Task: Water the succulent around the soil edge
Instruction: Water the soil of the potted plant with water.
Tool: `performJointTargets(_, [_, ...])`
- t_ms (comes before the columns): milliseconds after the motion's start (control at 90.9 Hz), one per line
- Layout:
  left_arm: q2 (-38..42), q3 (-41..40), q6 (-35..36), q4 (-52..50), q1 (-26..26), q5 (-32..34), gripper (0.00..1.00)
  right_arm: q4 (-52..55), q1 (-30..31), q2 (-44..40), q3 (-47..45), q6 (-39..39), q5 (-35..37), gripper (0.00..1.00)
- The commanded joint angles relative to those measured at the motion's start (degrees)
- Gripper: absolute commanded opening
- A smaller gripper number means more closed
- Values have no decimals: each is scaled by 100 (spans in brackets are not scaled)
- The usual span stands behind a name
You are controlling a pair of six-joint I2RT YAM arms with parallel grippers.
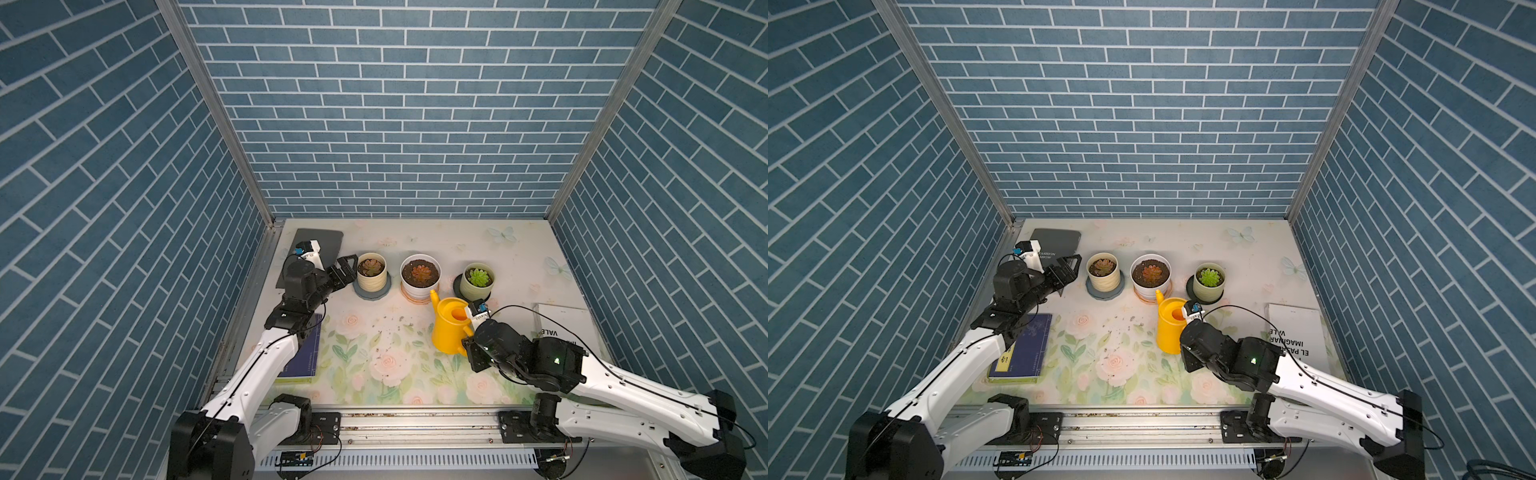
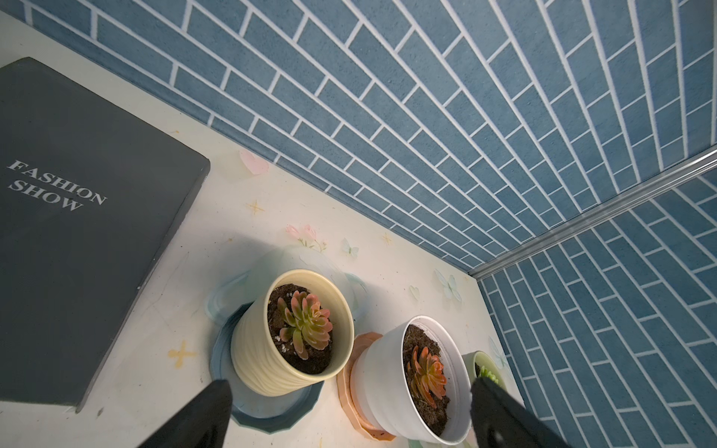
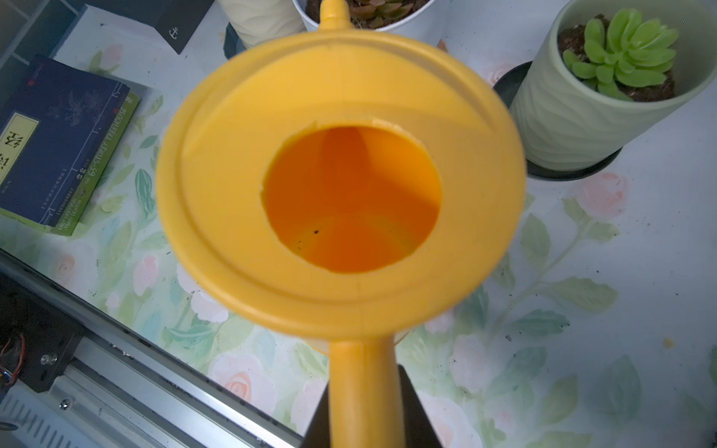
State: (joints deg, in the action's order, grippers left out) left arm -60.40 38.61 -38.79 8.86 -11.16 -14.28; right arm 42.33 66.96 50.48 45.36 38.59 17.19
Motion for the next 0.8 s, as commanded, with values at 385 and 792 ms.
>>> performJointTargets(385, [13, -17, 64, 19, -5, 9, 100, -931, 6, 1022, 357, -1081, -635, 0])
performJointTargets(792, [67, -2, 80, -25, -9, 13, 100, -1825, -211, 2559, 1249, -1753, -995, 0])
